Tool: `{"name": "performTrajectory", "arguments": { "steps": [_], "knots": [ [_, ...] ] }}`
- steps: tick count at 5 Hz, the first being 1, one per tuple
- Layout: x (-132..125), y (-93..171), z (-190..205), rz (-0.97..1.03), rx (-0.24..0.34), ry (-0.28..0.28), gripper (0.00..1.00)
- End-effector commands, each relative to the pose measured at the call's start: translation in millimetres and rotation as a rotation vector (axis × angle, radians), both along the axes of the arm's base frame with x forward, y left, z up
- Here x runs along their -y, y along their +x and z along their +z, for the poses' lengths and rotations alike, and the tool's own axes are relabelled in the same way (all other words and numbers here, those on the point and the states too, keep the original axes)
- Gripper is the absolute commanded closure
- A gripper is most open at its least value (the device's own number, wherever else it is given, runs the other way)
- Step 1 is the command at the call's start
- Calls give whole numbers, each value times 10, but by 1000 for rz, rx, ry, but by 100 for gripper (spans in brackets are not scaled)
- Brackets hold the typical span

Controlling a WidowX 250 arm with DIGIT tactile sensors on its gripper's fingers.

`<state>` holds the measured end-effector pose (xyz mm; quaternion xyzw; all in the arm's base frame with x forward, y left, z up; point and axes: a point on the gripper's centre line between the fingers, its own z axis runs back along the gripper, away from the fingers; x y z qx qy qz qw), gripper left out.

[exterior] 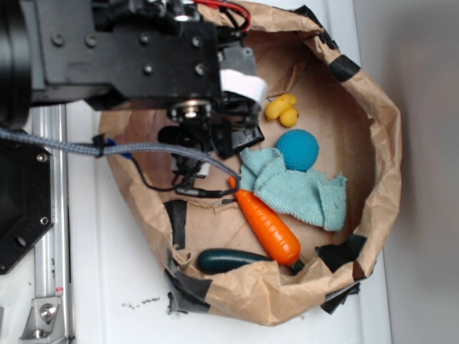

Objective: Grab the black box.

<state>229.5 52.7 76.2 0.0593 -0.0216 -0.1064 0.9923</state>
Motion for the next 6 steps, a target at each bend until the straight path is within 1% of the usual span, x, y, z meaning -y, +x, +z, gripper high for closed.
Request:
{"name": "performTrajectory", "arguments": {
  "steps": [1,2,3,4,5,6],
  "knots": [
    [93,14,57,-128,29,51,0],
    [104,108,44,-238,46,77,0],
    [74,172,98,-400,57,137,0],
    [-17,164,54,-594,67,94,0],
    [-69,146,30,-662,82,28,0],
    [-163,185,3,-648,119,-59,0]
  ]
}}
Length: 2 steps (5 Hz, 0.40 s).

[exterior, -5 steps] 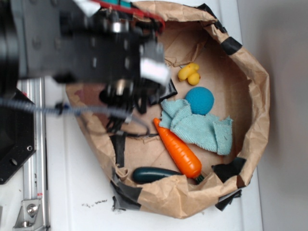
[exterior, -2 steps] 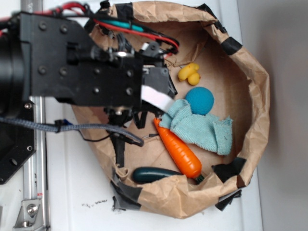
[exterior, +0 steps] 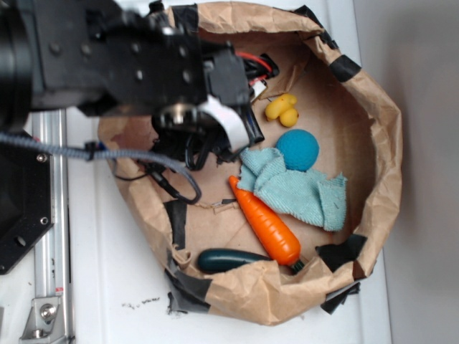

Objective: Grab the black box.

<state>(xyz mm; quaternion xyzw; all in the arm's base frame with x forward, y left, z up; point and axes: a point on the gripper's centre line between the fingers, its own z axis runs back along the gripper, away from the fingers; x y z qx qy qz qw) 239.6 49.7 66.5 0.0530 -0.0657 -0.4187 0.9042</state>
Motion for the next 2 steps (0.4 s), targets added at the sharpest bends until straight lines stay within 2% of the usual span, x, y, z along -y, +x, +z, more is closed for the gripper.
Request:
{"name": "performTrajectory", "arguments": {
  "steps": [1,2],
  "knots": [
    [-225,142,2,11,19,-89,0],
    [-231,266,-205,16,-12,-67,0]
  ]
}}
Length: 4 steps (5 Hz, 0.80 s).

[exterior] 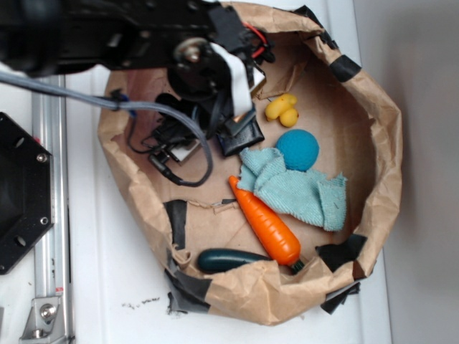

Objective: Grab the black box.

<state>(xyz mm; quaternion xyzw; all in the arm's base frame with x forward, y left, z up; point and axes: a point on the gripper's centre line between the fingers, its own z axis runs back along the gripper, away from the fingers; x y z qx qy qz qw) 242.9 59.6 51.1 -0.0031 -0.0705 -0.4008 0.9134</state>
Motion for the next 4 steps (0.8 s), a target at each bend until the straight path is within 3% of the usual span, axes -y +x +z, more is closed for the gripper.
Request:
{"name": "performTrajectory", "arguments": {
  "steps": [1,4],
  "knots": [
    [-39,402,-159,-59,8,72,0],
    [-89,370,-156,-28,-6,106,0]
  ]
}}
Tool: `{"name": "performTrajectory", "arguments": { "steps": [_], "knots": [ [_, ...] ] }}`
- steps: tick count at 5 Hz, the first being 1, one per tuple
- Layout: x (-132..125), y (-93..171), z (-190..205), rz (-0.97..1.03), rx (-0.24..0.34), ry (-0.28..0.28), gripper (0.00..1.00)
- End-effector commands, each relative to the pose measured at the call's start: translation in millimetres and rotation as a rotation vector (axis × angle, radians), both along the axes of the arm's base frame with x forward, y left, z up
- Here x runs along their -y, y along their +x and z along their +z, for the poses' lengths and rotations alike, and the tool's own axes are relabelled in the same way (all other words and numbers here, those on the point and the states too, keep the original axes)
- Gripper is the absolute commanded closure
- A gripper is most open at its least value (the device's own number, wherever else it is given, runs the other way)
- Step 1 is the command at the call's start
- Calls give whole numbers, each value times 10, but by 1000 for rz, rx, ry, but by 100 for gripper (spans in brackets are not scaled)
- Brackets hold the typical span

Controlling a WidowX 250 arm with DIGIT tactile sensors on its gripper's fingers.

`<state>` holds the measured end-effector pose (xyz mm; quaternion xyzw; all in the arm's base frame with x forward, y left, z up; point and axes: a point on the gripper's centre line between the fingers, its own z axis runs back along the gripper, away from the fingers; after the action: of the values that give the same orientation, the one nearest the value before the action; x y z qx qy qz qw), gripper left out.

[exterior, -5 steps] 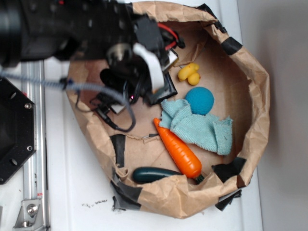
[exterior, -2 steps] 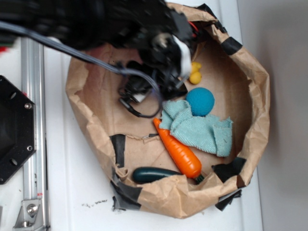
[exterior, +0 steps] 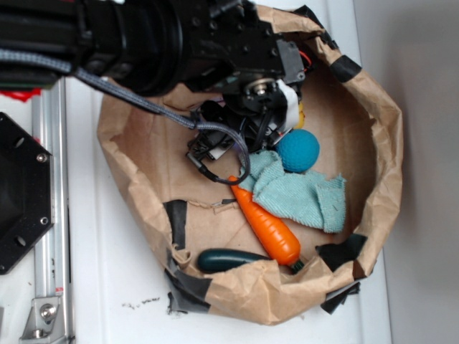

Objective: Grab the black box.

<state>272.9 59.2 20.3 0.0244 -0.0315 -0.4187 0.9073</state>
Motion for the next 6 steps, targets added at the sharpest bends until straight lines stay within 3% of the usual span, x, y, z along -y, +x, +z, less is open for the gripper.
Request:
{"name": "performTrajectory", "arguments": {
  "steps": [1,2,4,6],
  "knots": [
    [-73,56,155,15,33,36,0],
    [-77,51,178,48,36,25,100],
    [-59,39,356,90,39,27,100],
    [-1,-215,1095,388,16,-48,100]
  ]
}}
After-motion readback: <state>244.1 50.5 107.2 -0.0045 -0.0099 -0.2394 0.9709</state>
